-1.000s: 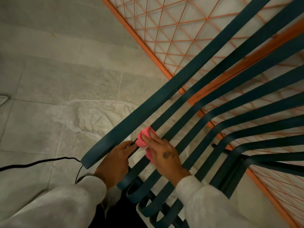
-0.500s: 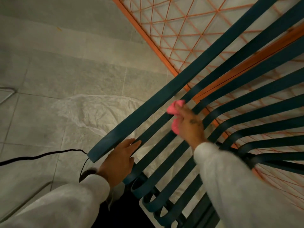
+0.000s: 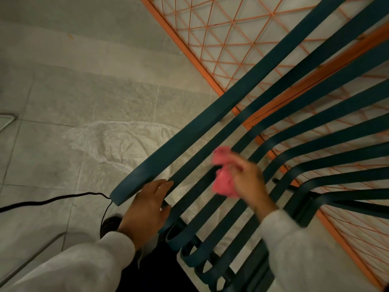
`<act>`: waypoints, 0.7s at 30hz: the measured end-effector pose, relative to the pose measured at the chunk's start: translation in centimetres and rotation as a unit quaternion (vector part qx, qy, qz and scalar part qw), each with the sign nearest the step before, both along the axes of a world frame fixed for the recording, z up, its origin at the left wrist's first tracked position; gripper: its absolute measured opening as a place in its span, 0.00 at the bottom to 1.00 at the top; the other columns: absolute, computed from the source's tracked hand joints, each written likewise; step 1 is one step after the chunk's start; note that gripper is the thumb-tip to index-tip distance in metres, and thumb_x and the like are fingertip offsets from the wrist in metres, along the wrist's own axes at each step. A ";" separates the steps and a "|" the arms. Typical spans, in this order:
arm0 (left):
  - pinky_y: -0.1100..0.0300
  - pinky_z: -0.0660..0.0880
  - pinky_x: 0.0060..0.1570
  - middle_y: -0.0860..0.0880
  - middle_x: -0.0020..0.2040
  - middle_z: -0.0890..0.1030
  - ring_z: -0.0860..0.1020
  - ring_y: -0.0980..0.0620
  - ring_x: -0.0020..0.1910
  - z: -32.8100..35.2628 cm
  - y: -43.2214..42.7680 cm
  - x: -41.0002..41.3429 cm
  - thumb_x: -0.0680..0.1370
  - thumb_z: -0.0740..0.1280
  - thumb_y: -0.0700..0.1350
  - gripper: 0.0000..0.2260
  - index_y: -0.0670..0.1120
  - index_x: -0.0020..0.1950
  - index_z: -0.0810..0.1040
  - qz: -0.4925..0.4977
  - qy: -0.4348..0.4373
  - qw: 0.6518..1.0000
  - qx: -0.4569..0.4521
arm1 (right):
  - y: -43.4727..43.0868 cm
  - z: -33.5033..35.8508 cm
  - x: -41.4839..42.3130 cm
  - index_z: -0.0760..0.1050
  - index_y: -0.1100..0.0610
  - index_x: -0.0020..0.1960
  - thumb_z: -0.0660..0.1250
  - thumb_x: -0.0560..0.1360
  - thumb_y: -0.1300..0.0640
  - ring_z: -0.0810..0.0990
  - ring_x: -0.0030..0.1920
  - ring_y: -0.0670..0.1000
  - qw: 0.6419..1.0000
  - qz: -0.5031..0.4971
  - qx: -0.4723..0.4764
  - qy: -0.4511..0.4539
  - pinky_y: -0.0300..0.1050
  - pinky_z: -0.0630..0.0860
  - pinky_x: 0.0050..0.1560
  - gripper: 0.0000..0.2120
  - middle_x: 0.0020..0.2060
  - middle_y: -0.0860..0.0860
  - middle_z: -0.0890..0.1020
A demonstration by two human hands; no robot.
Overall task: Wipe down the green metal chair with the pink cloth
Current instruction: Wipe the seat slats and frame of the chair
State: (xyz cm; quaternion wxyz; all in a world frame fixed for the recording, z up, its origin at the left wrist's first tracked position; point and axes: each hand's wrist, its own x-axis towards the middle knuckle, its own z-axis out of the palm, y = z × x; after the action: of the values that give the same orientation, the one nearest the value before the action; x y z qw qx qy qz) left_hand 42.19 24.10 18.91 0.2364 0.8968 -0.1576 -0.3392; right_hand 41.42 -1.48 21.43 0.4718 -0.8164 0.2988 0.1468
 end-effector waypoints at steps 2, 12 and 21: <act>0.54 0.62 0.71 0.49 0.75 0.61 0.61 0.47 0.74 -0.2 -0.2 -0.4 0.75 0.70 0.50 0.30 0.52 0.74 0.63 -0.030 -0.006 0.999 0.014 | -3.9 -0.8 1.7 0.75 0.37 0.62 0.59 0.82 0.58 0.71 0.66 0.51 0.996 -0.001 -0.092 0.013 0.43 0.67 0.62 0.17 0.67 0.41 0.71; 0.52 0.63 0.72 0.52 0.77 0.57 0.61 0.48 0.74 -0.7 0.0 0.2 0.73 0.72 0.51 0.34 0.56 0.75 0.58 -0.040 0.044 0.998 0.030 | 5.9 -4.2 -7.6 0.70 0.45 0.69 0.66 0.78 0.56 0.78 0.57 0.36 0.956 0.218 -0.194 -0.024 0.34 0.77 0.57 0.20 0.63 0.47 0.77; 0.52 0.62 0.71 0.52 0.77 0.56 0.59 0.48 0.75 -0.6 0.0 0.4 0.74 0.71 0.52 0.34 0.57 0.75 0.57 -0.048 0.058 0.996 0.037 | 2.5 -2.8 -6.7 0.73 0.48 0.69 0.74 0.68 0.67 0.75 0.66 0.50 0.901 0.378 -0.177 -0.117 0.46 0.77 0.60 0.33 0.72 0.46 0.71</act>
State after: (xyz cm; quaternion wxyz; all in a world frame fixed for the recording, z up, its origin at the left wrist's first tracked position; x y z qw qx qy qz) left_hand 42.60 24.08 18.33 0.1949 0.8753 -0.1737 -0.4070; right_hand 34.68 1.00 18.58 0.2601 -0.9495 -0.0683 0.1619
